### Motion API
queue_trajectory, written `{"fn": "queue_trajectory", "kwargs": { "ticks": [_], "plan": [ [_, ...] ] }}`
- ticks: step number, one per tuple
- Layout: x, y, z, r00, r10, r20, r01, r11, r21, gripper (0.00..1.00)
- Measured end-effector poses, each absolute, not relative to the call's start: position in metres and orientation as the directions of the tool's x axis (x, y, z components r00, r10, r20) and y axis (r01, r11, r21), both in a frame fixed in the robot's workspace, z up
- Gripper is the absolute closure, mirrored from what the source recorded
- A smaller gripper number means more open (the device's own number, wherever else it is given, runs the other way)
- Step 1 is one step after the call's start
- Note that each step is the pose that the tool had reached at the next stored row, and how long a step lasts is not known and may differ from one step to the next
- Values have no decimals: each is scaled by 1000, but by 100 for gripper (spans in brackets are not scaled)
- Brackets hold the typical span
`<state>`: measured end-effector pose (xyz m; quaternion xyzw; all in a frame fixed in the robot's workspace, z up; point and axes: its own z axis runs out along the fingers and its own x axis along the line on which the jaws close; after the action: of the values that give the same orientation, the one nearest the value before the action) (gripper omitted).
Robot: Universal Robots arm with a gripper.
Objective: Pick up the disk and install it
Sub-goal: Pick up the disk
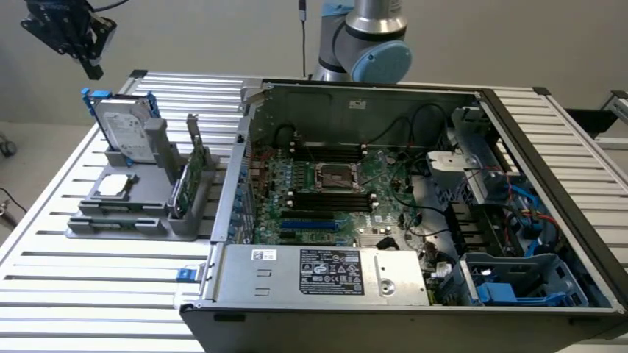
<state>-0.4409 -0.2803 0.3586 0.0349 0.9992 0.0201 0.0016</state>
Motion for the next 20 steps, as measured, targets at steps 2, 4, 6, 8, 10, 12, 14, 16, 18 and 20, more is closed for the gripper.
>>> {"fn": "queue_trajectory", "kwargs": {
  "ticks": [2, 4, 6, 8, 10, 12, 14, 16, 18, 20],
  "plan": [
    [-441, -280, 359, -999, 45, -2, 45, 998, 40, 89],
    [-441, -280, 359, -1000, 10, -2, 10, 999, 40, 89],
    [-441, -280, 359, -1000, -26, -2, -26, 999, 40, 89],
    [-441, -280, 359, -998, -62, -2, -62, 997, 40, 89],
    [-441, -280, 359, -995, -98, -2, -98, 994, 40, 89],
    [-441, -280, 359, -991, -134, -2, -134, 990, 40, 89],
    [-441, -280, 359, -985, -170, -2, -170, 985, 40, 89],
    [-441, -280, 359, -979, -205, -2, -205, 978, 40, 89],
    [-441, -280, 359, -970, -242, -2, -242, 969, 40, 89],
    [-441, -280, 359, -961, -277, -2, -277, 960, 40, 89]
  ]
}}
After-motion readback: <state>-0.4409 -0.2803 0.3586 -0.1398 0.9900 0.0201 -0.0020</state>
